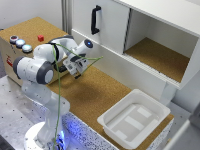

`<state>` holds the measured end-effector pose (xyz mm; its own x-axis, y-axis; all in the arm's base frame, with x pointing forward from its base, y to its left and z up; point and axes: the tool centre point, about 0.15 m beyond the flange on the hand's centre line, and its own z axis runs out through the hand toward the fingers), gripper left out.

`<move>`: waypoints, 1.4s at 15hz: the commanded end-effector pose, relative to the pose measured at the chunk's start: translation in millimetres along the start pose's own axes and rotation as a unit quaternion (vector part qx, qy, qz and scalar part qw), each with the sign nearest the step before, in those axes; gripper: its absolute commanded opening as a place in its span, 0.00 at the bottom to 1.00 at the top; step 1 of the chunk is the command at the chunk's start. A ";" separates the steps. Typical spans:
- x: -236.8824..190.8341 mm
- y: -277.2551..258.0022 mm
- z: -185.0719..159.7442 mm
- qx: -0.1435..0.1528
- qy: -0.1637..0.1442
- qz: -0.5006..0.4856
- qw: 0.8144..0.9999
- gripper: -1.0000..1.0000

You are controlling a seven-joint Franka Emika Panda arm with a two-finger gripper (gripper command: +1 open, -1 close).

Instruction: Open the drawer

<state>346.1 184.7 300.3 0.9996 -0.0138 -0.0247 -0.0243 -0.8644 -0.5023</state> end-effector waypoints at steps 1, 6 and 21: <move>-0.4 43.8 11.1 0.013 0.005 0.012 1.000 0.00; -2.8 52.3 0.5 0.012 0.016 0.022 1.000 0.00; -12.7 44.5 -33.2 0.014 0.034 0.013 0.999 1.00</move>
<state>344.9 150.7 300.4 0.9972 -0.0739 -0.0109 -0.0694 -0.8626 -0.5011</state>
